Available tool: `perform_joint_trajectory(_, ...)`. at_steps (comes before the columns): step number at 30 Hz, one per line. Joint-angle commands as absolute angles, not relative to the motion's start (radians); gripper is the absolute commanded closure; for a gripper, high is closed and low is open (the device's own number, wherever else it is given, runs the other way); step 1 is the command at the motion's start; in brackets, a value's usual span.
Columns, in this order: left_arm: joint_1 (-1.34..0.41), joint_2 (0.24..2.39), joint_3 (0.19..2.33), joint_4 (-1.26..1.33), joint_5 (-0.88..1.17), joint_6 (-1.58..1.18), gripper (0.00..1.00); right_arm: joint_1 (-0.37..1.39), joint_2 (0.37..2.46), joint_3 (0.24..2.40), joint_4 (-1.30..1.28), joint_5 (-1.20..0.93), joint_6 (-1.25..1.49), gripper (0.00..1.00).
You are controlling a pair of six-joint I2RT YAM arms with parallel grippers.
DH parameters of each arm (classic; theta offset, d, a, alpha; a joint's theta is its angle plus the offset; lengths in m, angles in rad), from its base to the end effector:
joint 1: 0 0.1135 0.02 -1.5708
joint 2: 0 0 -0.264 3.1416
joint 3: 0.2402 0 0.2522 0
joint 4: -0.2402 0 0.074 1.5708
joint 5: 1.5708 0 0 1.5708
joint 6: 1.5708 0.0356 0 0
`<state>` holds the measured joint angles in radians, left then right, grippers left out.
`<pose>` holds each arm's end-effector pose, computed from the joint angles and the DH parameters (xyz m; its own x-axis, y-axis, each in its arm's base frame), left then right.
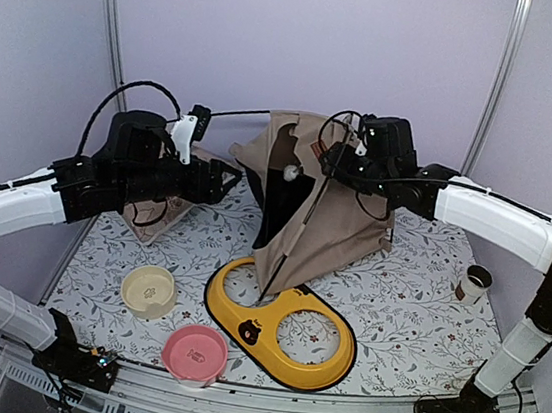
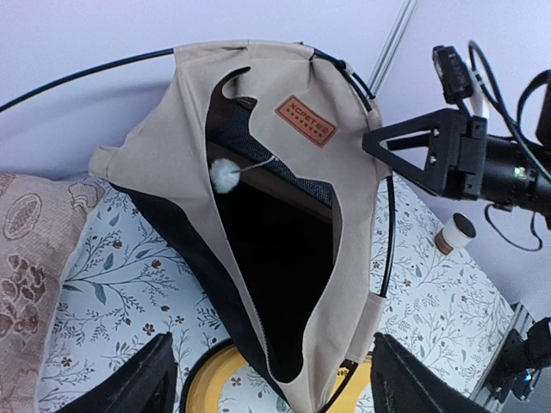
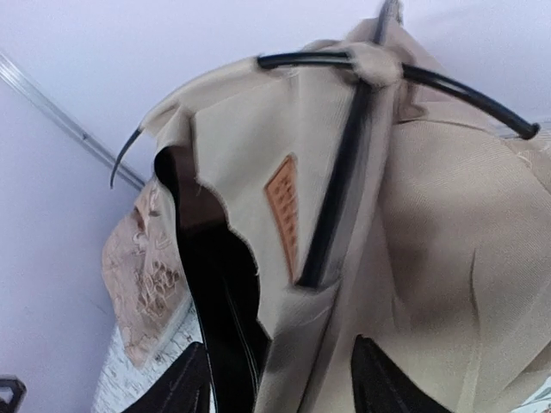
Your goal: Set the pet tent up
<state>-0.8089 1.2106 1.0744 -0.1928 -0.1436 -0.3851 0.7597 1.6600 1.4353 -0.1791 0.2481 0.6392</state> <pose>0.1978 -0.1999 0.3514 -0.4406 -0.0768 -0.8944 0.4932 0.8118 -0.3126 0.2928 0.2660 0.3377 -0.5292 0.2949 -0.7956 -0.2345 0.8503 0.4711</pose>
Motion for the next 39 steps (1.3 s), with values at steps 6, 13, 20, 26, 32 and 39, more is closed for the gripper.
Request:
perform_joint_trajectory(6, -0.686, 1.222, 1.252, -0.262, -0.079, -0.270, 0.23, 0.663, 1.680, 1.642, -0.306, 0.186, 0.473, 0.93)
perform_joint_trajectory(13, -0.661, 1.277, 1.442, -0.301, -0.019, -0.175, 0.25, 0.647, 1.647, 1.826, -0.426, 0.163, 0.193, 1.00)
perform_joint_trajectory(20, -0.659, 1.368, 1.661, -0.393, 0.027, -0.047, 0.32, 0.600, 1.575, 1.855, -0.474, 0.108, -0.013, 1.00)
perform_joint_trajectory(26, -0.661, 1.503, 1.753, -0.492, 0.097, 0.045, 0.36, 0.597, 1.536, 1.853, -0.517, 0.026, -0.063, 1.00)
perform_joint_trajectory(32, -0.667, 1.572, 1.793, -0.497, 0.177, 0.104, 0.35, 0.597, 1.493, 1.804, -0.549, -0.032, -0.083, 1.00)
perform_joint_trajectory(39, -0.739, 1.654, 1.806, -0.496, 0.091, 0.157, 0.39, 0.597, 1.454, 1.747, -0.550, -0.100, -0.097, 1.00)
